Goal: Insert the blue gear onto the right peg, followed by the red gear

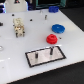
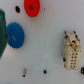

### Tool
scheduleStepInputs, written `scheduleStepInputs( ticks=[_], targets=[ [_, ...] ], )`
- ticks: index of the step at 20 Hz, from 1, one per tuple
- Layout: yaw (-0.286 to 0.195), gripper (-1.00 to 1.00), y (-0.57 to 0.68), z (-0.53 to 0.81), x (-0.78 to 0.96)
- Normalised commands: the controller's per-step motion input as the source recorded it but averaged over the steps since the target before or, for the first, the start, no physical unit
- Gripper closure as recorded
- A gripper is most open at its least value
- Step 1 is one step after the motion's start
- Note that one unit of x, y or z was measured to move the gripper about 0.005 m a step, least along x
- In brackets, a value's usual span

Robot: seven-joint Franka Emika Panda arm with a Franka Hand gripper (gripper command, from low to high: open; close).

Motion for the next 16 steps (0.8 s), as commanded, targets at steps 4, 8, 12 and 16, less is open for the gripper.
scheduleStepInputs(
  ticks=[4, 8, 12, 16],
  targets=[
    [0.0, -1.0, 0.66, 0.0, -0.52],
    [0.0, -1.0, 0.69, -0.03, -0.5],
    [0.0, -1.0, 0.59, -0.23, -0.45],
    [0.0, -1.0, 0.49, -0.36, -0.4]
  ],
)
